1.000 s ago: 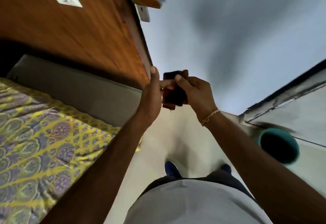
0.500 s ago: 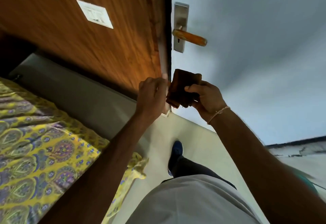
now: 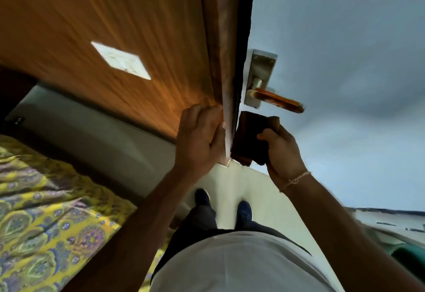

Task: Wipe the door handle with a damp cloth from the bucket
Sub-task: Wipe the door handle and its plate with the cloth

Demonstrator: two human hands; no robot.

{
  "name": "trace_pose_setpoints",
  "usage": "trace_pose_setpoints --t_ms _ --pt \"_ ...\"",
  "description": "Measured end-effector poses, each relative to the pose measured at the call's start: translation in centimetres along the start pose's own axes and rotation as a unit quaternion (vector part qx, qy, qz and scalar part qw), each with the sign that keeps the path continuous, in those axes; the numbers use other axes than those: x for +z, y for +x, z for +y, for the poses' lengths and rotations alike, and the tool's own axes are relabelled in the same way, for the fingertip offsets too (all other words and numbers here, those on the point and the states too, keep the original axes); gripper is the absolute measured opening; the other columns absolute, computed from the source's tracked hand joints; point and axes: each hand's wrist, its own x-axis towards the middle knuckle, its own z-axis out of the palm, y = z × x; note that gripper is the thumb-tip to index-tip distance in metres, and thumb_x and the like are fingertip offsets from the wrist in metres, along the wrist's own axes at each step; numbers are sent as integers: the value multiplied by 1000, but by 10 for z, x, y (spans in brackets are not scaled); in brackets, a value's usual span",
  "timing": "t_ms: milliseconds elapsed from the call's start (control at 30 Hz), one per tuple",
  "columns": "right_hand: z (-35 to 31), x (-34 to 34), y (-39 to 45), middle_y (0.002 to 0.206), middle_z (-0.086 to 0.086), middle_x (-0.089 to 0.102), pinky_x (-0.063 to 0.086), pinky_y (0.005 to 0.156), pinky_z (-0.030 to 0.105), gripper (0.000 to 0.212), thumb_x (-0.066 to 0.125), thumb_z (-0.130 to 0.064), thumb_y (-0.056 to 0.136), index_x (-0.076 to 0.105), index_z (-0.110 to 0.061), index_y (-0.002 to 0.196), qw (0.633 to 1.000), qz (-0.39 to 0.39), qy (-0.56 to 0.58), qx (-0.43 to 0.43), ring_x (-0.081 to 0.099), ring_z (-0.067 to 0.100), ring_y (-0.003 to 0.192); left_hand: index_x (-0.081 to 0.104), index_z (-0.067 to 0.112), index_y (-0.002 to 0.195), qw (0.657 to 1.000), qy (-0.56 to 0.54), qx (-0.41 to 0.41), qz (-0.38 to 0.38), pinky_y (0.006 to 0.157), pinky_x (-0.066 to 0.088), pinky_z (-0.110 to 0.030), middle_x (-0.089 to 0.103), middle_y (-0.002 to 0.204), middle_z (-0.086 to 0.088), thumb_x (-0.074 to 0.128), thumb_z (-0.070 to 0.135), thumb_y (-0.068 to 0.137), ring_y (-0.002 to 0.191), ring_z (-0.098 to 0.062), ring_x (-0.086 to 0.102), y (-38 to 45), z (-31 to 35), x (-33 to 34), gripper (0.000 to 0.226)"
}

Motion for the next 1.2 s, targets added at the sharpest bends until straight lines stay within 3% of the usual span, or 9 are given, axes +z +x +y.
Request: trace_pose_setpoints --t_ms 133,267,333,467,600,767,900,1033,1200 --pt "-5 10 -11 106 8 71 61 75 42 21 51 -8 102 65 -21 113 987 112 -85 -75 70 33 101 68 8 138 995 0 97 -24 98 50 -42 63 135 -14 66 22 105 119 -28 57 31 -19 16 36" --pt "-18 31 -21 94 5 71 61 78 53 30 49 -20 85 63 -16 112 931 227 -200 -203 68 32 89 67 10 140 979 -51 182 -71 97 46 -42 64 135 -15 66 20 103 118 -30 58 51 -30 24 38" --pt "-26 45 -24 104 5 75 60 85 50 38 50 -17 87 65 -17 122 888 286 -241 -268 67 35 97 67 10 140 972 -69 213 -75 97 47 -43 65 134 -15 68 20 101 118 -31 59 60 -38 22 41" --pt "-42 61 -23 127 -1 74 43 99 16 51 53 2 92 68 -11 139 755 392 -356 -387 58 28 112 65 7 142 963 -97 245 -51 105 48 -47 63 138 -16 73 19 97 124 -34 59 76 -54 8 48" --pt "-29 59 15 143 1 71 50 105 48 35 54 -17 110 70 -15 141 664 372 -492 -423 63 33 128 60 -2 146 960 -120 254 15 114 48 -55 54 147 -18 79 14 90 137 -34 51 87 -56 0 61" --pt "-12 62 14 159 8 58 38 122 46 69 70 -23 85 60 -11 152 663 315 -564 -378 48 31 152 42 -7 156 961 -97 255 39 129 31 -60 34 164 -22 77 17 90 159 -41 29 87 -51 -2 78" --pt "-17 53 6 152 3 65 41 122 45 54 59 -55 104 72 -17 139 675 320 -538 -392 52 25 150 34 -7 160 967 -50 244 55 134 16 -54 30 167 -28 72 22 94 159 -47 26 89 -51 3 81" --pt "-20 49 25 137 5 75 50 109 52 27 67 -31 104 79 -17 125 636 341 -531 -444 65 32 135 30 -5 163 966 7 233 107 134 18 -55 36 165 -35 63 21 103 157 -49 27 105 -60 5 73" --pt "-16 49 41 138 5 74 49 108 48 36 67 -20 103 73 -20 138 583 325 -567 -482 66 34 130 7 10 171 947 93 270 148 134 20 -53 26 166 -27 57 31 110 157 -44 25 116 -77 18 81"
